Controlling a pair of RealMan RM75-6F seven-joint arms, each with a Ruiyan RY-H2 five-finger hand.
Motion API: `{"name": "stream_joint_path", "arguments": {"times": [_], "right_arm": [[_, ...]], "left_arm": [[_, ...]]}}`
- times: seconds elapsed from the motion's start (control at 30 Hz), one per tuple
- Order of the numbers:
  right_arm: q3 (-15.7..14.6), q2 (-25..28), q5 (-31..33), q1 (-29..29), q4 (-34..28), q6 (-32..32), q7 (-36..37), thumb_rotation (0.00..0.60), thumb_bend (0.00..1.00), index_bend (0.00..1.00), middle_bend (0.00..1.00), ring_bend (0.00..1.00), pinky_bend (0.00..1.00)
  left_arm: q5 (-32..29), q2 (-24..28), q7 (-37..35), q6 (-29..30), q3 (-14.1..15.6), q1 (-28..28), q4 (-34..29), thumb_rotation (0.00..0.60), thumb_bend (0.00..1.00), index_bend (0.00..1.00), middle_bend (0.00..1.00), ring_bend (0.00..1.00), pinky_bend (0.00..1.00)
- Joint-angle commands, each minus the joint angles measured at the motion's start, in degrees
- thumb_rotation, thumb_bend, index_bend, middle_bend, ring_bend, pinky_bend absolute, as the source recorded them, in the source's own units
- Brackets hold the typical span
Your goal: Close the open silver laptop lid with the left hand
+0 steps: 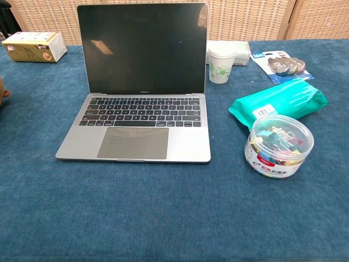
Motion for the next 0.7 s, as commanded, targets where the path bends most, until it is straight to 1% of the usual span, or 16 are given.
{"name": "stream_joint_path", "arguments": {"times": [0.03,0.2,0.4,0.7], "right_arm": [[0.0,0.1,0.0,0.1,0.0,-0.1,0.1,0.600,0.38,0.14,0.00,0.00,0.00],[-0.1,0.3,0.0,0.1,-0.1,-0.3,0.3,0.600,0.37,0.14,0.00,0.00,0.00],[-0.2,1.1,0.3,0.0,-0.3,-0.7,1.3,0.600,0.38,0.14,0.00,0.00,0.00],[-0.2,2.0,1.2,-0.1,-0.2,-1.4,2.7,0.600,0.37,0.14,0.00,0.00,0.00]], "left_arm": [[0.0,-0.4,0.4,-1.0,-0.2,-1.2,0.2,0.600,0.19,0.16,0.01,0.05,0.14],[-0.4,-2.0,0.2,-3.8,-0.5,-4.2,1.5,0.600,0.19,0.16,0.01,0.05,0.14],[-2.1,-7.8,2.2,-7.4,-1.1,-9.8,5.1,0.600,0.19,0.16,0.01,0.05,0.14],[-3.0,-11.6,3.6,-8.0,-1.5,-13.8,6.7,0.600,0.19,0.16,0.01,0.05,0.14]]}}
